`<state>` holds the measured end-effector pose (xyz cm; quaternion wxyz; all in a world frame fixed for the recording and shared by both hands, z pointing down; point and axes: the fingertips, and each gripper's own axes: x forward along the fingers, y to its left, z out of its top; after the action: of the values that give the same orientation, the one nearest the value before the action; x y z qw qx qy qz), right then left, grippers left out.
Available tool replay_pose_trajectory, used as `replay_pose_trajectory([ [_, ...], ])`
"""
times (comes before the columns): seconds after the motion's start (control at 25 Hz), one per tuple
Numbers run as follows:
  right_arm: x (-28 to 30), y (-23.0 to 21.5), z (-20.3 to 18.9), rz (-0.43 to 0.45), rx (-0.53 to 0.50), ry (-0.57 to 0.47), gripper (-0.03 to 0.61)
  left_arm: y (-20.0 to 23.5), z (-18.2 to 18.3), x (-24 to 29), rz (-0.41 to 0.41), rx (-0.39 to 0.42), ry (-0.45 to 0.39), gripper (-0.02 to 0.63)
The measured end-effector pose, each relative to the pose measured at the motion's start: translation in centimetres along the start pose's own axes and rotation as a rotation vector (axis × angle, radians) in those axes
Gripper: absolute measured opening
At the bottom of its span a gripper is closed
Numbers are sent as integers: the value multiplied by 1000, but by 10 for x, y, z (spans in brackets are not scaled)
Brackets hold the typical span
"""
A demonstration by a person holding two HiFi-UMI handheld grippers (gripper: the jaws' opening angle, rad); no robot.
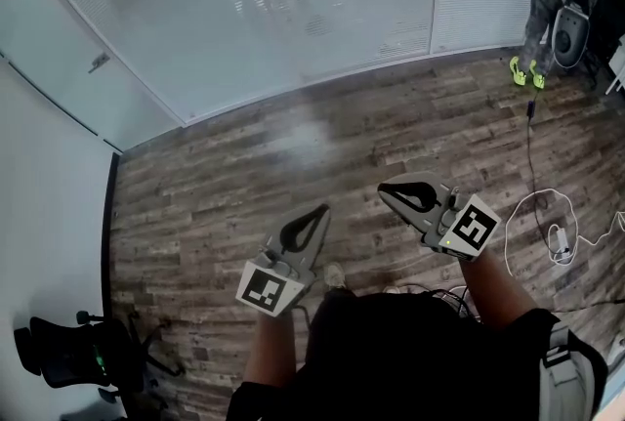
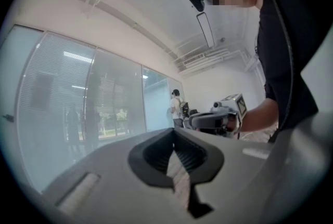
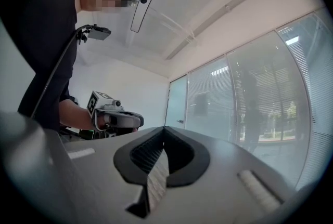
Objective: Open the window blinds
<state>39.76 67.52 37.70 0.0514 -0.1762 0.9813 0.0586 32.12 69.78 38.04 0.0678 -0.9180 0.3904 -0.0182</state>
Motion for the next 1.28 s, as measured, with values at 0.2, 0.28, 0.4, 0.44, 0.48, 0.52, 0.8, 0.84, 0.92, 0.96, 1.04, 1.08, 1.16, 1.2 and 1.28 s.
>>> replay_pose_trajectory([
  [0.2,31,-1,-5,16,-5,7,6,29,-7,-11,20,-7,17,5],
  [0.28,48,-5,-6,23,-15,10,6,46,-6,-13,22,-3,8,5],
  [0.4,79,-8,-11,43,-36,24,6,75,-8,-17,23,-5,-5,4],
  [0.44,89,-9,-12,46,-36,27,6,86,-9,-19,22,-5,-8,5],
  [0.48,100,-11,-13,46,-33,27,6,96,-11,-21,20,-5,-9,5],
  [0.52,112,-15,-14,44,-30,25,6,107,-12,-23,17,-3,-10,5],
  [0.8,193,-32,-22,19,-23,38,6,183,-19,-40,-20,-7,-17,5],
  [0.84,205,-33,-25,11,-15,42,6,195,-21,-45,-23,-5,-20,5],
  [0.92,223,-34,-32,10,-10,60,6,213,-30,-53,-18,-11,-17,5],
  [0.96,230,-33,-36,16,-16,67,6,220,-35,-55,-17,-16,-13,5],
  [1.04,242,-29,-42,27,-24,70,6,229,-45,-58,-22,-25,-7,5],
  [1.08,248,-27,-44,27,-23,67,6,233,-48,-59,-25,-29,-9,5],
  [1.16,257,-25,-44,25,-22,65,6,240,-49,-61,-29,-40,-23,5],
  [1.2,261,-25,-45,23,-25,72,6,244,-50,-62,-29,-46,-30,5],
  [1.28,265,-27,-48,15,-31,93,6,250,-52,-64,-29,-57,-35,5],
])
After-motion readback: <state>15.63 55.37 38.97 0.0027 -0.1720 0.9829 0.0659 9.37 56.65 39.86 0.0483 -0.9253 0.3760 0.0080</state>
